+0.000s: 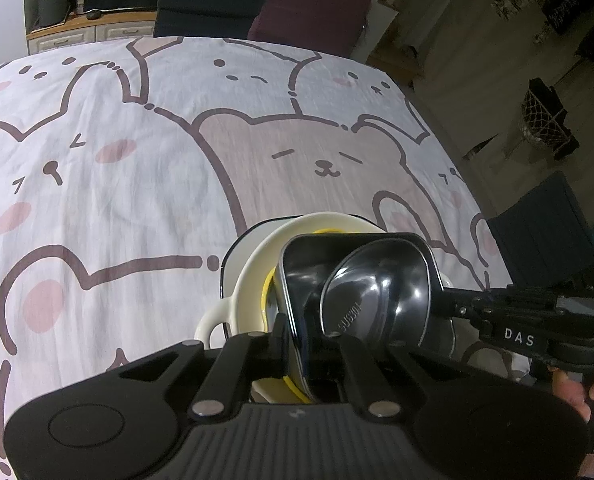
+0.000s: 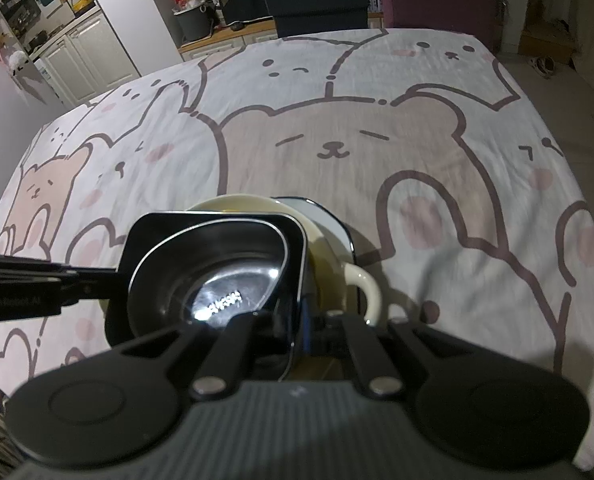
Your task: Organize plates and bowls
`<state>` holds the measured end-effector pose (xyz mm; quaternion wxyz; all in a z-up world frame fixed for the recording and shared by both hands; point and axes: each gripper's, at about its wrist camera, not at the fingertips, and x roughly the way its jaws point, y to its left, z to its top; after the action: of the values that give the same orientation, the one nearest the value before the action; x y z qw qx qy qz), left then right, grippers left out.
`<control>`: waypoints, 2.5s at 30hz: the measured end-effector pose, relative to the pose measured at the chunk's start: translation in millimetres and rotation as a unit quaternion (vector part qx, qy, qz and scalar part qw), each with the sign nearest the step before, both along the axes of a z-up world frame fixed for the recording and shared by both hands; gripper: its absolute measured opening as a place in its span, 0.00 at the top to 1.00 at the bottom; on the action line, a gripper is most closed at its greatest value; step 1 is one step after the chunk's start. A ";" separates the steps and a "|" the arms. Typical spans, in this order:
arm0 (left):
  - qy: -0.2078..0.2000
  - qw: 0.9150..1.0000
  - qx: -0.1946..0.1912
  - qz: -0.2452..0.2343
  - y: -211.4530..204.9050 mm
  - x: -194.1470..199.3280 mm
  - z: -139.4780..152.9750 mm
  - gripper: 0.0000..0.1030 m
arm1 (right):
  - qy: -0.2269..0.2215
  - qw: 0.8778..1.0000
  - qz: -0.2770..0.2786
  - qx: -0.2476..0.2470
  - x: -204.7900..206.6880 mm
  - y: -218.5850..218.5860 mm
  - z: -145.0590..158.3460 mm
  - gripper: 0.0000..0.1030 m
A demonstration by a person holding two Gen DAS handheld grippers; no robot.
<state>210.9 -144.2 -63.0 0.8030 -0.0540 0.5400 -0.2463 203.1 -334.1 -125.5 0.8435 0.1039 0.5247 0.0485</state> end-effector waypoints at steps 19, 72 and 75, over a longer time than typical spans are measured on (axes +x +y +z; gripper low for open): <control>-0.010 1.000 0.002 0.003 8.2 -9.3 9.9 0.63 | -0.020 1.000 0.001 -0.016 -10.0 -5.3 10.0 0.66; -0.250 0.964 0.021 0.089 52.0 -192.0 81.1 0.00 | -0.244 0.967 -0.031 -0.061 -168.0 18.8 71.7 0.00; -0.263 0.959 0.025 0.098 55.2 -203.9 80.0 0.00 | -0.258 0.963 -0.034 -0.071 -178.9 21.1 67.4 0.00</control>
<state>6.9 -89.0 17.1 0.9382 -0.0200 0.3073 -0.1581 24.2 -313.0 -58.1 0.9568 0.0451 0.2873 0.0073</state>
